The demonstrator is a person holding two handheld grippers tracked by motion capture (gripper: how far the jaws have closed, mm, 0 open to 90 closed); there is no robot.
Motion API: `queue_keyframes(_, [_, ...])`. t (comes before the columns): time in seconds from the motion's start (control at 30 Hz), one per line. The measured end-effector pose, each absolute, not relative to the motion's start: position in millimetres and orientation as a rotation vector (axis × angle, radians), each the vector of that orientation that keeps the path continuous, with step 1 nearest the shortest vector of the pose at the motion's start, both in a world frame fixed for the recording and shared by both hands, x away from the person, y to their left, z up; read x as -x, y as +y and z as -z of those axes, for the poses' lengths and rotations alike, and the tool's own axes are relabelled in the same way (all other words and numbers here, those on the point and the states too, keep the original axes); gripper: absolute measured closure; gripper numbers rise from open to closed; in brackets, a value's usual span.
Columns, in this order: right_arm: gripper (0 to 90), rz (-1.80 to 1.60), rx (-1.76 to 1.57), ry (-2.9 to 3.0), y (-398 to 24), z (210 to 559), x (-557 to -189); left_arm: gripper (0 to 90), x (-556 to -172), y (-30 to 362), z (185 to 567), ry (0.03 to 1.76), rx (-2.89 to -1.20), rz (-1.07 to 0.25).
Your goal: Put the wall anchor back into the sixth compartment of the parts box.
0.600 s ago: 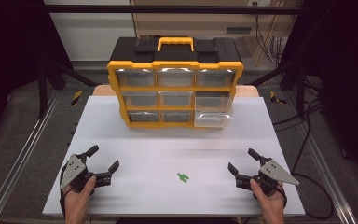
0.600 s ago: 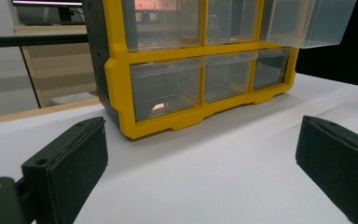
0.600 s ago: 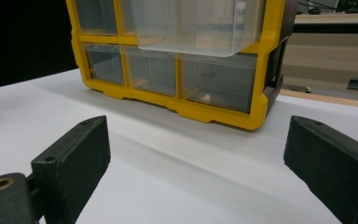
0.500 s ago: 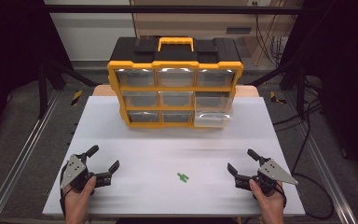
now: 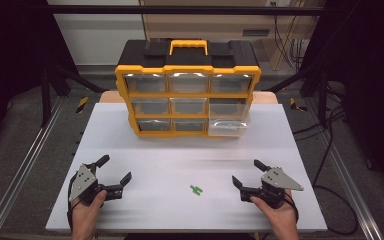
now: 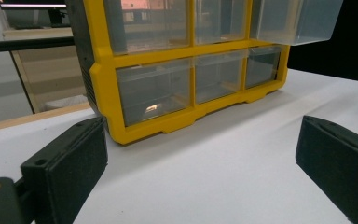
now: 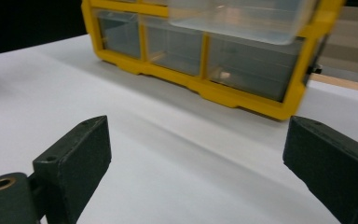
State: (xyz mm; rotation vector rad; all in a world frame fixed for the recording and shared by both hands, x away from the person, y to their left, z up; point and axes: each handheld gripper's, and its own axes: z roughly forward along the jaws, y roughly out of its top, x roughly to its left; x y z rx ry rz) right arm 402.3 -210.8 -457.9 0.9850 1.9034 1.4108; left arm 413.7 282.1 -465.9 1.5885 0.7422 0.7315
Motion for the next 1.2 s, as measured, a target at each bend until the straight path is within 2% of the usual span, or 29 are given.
queue_keyframes(0.43, [16.8, -1.187, -0.915, 2.201, -148, 450, -411, 1.7, -414, 281, 466, 0.736, -1.591, -0.726])
queue_keyframes(0.47, [21.8, -1.162, -0.911, 2.253, -140, 451, -413, 1.7, -414, 280, 466, 0.738, -1.592, -0.723])
queue_keyframes(0.73, [36.2, -1.116, -0.913, 2.376, -121, 452, -420, 1.6, -414, 280, 466, 0.739, -1.590, -0.716])
queue_keyframes(0.93, [54.6, -1.114, -0.916, 2.429, -111, 453, -426, 1.6, -414, 281, 465, 0.739, -1.590, -0.715])
queue_keyframes(1.2, [67.9, -1.098, -0.936, 2.499, -104, 463, -432, 1.6, -414, 280, 466, 0.739, -1.594, -0.710])
